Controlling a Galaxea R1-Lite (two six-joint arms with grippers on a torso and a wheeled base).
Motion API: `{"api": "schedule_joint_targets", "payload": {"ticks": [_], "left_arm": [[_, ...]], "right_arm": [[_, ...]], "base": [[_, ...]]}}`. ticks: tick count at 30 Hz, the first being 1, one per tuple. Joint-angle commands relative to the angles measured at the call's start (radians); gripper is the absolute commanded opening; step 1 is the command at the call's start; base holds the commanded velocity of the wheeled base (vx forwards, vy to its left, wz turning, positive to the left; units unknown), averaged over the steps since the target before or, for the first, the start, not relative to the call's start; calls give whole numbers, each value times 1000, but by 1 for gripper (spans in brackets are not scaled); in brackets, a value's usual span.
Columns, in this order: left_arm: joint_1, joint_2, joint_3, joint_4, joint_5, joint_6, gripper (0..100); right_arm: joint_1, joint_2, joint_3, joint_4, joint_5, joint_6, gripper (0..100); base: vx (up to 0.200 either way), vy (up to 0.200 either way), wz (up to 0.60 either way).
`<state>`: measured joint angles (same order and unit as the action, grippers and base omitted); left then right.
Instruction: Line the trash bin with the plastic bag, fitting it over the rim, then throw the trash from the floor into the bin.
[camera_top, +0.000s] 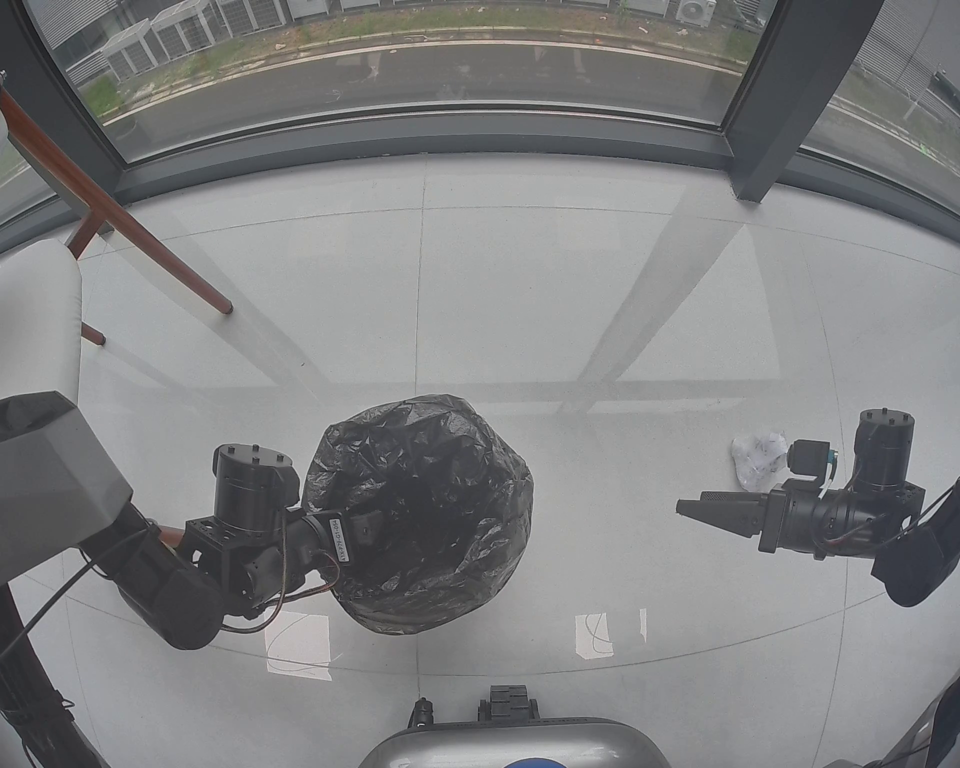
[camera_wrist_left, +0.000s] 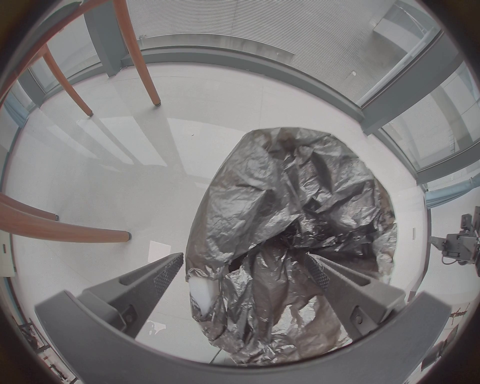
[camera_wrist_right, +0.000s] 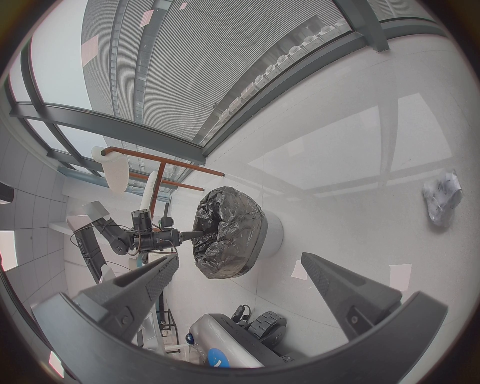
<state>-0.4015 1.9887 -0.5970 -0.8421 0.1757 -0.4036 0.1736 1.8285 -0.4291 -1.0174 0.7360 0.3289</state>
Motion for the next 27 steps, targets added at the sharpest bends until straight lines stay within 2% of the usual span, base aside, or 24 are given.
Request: {"api": "schedule_joint_targets", "payload": {"ticks": [1,4,7,9,13,16,17,19,27], "left_arm": [[-5,-80,22,0,-33,-3,100],[-13,-166,33,9,-76,-4,100],[-19,-228,45,14,-81,-1,100],[-37,-265,54,28,-81,-1,100],[-42,-318,69,57,-81,-1,100],[-40,-332,77,58,-79,-1,100],[-42,-334,79,58,-79,-1,100],[-40,-360,85,60,-78,-1,100],[-39,-407,129,60,-78,-1,100]], "right_arm": [[-17,-9,3,5,0,1,100],[-40,-9,-5,31,-1,-1,100],[-59,-14,-20,62,-1,-1,100],[-40,-32,-8,92,-1,-1,100],[127,-49,21,120,-6,-2,100],[199,9,-11,119,-7,-1,100],[202,14,-13,119,-7,-1,100],[259,78,-57,119,-12,2,100],[320,207,-151,126,-32,9,100]], "base": [[0,0,0],[0,0,0],[0,0,0],[0,0,0],[0,0,0],[0,0,0],[0,0,0],[0,0,0],[0,0,0]]}}
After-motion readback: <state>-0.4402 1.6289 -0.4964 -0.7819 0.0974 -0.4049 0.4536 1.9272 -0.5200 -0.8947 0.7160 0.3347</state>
